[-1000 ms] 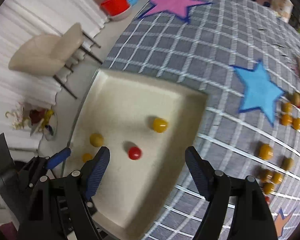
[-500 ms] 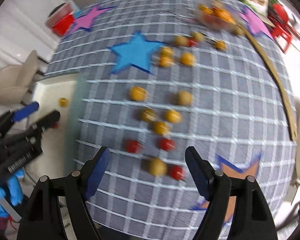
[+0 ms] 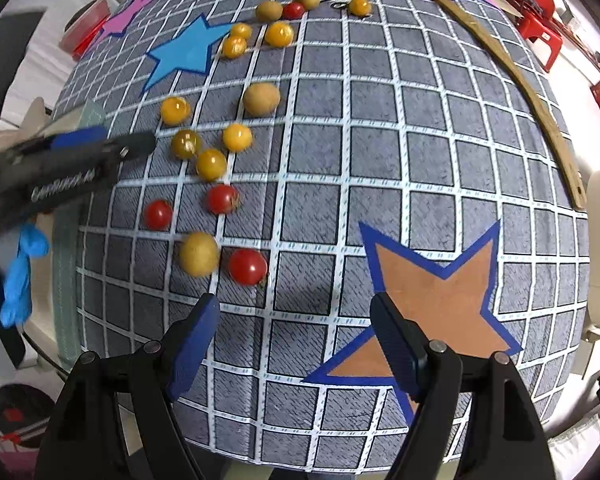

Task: Organize fruits
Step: 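Grasp another yellow tomato with the left tool while the right tool grasps a red tomato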

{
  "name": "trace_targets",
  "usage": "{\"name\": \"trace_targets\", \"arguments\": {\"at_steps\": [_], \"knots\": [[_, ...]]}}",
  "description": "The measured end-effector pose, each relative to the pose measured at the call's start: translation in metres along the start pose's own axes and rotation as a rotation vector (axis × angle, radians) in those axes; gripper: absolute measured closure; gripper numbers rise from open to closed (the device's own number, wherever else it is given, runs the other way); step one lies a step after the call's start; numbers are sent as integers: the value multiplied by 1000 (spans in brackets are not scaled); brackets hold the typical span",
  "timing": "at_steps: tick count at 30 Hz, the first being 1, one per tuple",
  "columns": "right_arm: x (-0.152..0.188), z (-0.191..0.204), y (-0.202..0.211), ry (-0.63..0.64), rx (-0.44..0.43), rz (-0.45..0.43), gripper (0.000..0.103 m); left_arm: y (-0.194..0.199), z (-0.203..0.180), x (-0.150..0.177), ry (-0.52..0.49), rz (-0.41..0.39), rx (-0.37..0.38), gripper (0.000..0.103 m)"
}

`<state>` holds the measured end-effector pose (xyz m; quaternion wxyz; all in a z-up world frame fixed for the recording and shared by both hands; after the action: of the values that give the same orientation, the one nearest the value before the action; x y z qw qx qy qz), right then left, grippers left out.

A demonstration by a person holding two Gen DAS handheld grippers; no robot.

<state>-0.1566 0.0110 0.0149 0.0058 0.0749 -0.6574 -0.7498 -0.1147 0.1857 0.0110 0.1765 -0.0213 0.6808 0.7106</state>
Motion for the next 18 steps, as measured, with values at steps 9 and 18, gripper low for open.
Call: {"name": "trace_targets", "arguments": {"at_steps": [9,18], "knots": [[5,2,-14,78,7,-22,36,-17,-10,-17,12,12,-6,34],[-9,32,-22,145,27,-55,54,-21,-11,-27,34,16,-19,35]]}}
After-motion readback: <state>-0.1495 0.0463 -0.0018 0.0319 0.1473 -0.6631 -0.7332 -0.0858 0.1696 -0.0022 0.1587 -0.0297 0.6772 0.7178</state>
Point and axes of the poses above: each gripper's, at about its wrist camera, not at the fingertips, and y roughly against the way its jaws point, z to its left, x to its underside, the point moved 2 cm from there along -y, roughly the way its jaws point, and after that the axes turned 13 degrees about -y, right-handed, at the moved point
